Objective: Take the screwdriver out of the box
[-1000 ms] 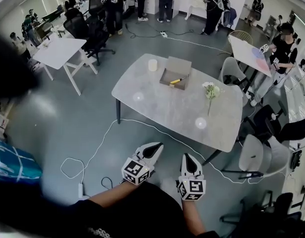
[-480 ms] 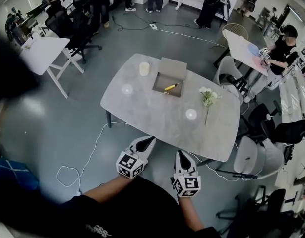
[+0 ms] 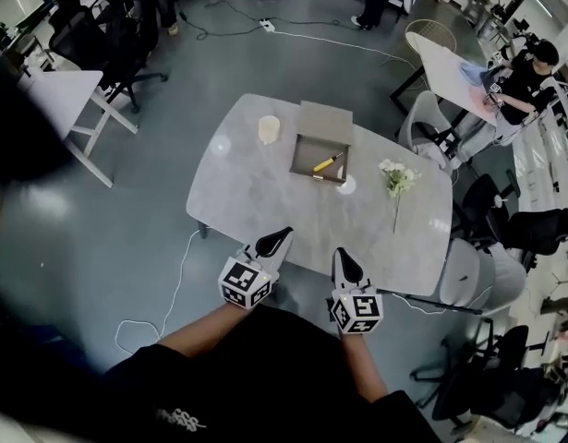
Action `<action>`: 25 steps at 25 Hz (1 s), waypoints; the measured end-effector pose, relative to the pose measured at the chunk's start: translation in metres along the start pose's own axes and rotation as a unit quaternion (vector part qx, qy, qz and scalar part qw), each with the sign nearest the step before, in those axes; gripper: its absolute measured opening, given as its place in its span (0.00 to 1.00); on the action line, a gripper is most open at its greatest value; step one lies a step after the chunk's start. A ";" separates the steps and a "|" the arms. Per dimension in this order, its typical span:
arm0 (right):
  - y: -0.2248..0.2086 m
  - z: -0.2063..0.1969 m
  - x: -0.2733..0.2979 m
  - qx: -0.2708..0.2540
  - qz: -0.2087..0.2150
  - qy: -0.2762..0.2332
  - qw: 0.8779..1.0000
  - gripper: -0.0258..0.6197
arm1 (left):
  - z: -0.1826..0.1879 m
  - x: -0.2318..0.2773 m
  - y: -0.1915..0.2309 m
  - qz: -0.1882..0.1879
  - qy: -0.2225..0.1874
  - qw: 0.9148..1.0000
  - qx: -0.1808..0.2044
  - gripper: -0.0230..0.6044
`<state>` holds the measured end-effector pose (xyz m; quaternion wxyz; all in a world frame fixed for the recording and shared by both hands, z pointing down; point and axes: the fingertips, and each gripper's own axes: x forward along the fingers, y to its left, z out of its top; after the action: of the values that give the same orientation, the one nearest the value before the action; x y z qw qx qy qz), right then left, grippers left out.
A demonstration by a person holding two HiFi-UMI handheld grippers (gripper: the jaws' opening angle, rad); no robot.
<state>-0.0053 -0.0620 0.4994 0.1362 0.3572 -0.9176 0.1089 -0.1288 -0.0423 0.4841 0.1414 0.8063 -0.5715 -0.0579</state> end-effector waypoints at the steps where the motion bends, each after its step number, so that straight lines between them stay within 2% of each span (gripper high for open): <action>1: 0.004 0.005 0.011 -0.004 0.000 -0.001 1.000 0.06 | 0.005 0.002 0.009 -0.005 -0.003 1.000 0.002 0.06; 8: 0.022 0.013 0.044 -0.006 0.009 0.010 1.000 0.06 | 0.013 0.018 0.041 -0.022 -0.004 1.000 0.001 0.06; 13: 0.015 0.014 0.056 -0.006 0.000 -0.004 1.000 0.06 | 0.004 0.026 0.053 -0.017 -0.007 1.000 -0.002 0.06; 16: 0.010 0.009 0.064 -0.004 0.004 -0.004 1.000 0.06 | -0.005 0.034 0.060 -0.009 0.004 1.000 -0.005 0.06; 22: -0.023 0.008 0.089 0.014 0.001 -0.011 1.000 0.06 | -0.023 0.065 0.077 0.002 0.037 0.999 0.004 0.07; 25: -0.053 0.009 0.102 0.023 0.000 -0.005 1.000 0.06 | -0.037 0.097 0.085 0.009 0.064 0.998 -0.008 0.07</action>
<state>-0.0429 -0.1666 0.5298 0.1231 0.3612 -0.9154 0.1285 -0.1636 -0.1530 0.5506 0.1847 0.8018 -0.5683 -0.0095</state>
